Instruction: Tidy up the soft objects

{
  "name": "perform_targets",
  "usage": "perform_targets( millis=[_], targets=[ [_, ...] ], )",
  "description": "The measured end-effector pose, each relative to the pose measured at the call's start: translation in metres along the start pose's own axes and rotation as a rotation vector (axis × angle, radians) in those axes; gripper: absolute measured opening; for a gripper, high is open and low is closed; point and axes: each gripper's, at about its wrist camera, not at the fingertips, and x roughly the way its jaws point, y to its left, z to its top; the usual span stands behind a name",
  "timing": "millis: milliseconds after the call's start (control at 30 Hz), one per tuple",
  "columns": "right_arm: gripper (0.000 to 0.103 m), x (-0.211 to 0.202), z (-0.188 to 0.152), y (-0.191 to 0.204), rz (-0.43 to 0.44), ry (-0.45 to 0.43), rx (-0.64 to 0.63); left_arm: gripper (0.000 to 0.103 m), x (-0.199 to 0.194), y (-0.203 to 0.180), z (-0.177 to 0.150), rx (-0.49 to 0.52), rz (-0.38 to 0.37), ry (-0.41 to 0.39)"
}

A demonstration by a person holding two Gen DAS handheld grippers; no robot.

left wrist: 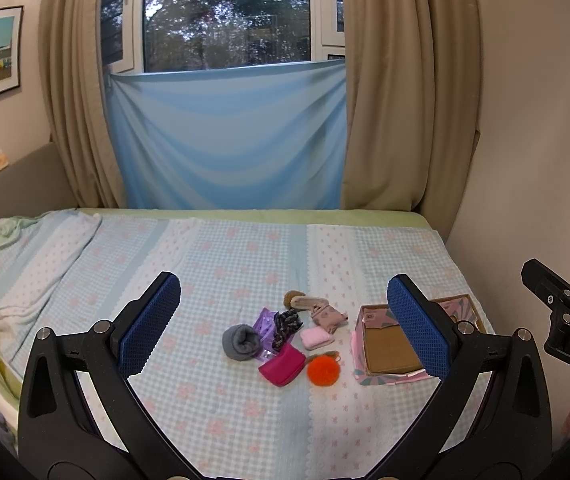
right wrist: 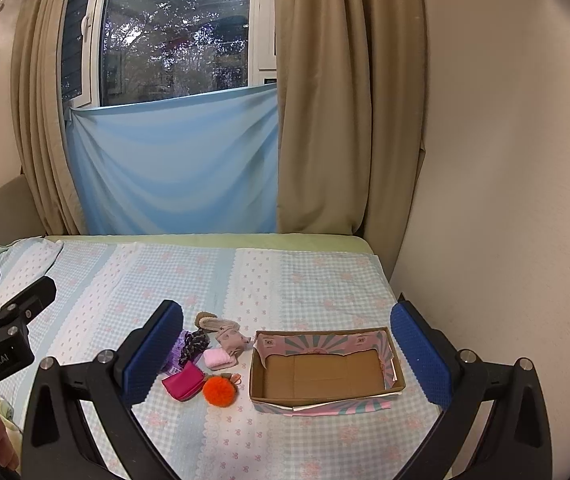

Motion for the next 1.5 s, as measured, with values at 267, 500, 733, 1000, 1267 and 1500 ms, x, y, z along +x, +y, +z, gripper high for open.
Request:
perform_targets(
  millis=[267,500,733,1000,1267,1500],
  targets=[
    [0.103,0.000,0.000,0.001,0.003,-0.001,0.008,0.103,0.003,0.001,0.002,0.003,0.004,0.003],
    [0.103,-0.001,0.000,0.002,0.003,0.000,0.008,0.103,0.006,0.001,0.003,0.000,0.002,0.008],
    [0.103,0.000,0.001,0.003,0.001,0.000,0.012,0.102,0.012,-0.001,0.001,0.005,0.005,0.016],
    [0.103,0.000,0.002,0.002,0.001,-0.001,0.012,0.102,0.011,0.001,-0.003,-0.007,0.003,0.008],
    [0.103,0.012,0.005,0.006,0.029,0.030,0.010,0.103,0.029,0.017,-0.004,-0.047,0.013,0.056],
    [0.103,0.043,-0.005,0.024,0.062,0.086,0.041,0.103,0.073,0.072,-0.024,-0.109,-0.002,0.174]
  ],
)
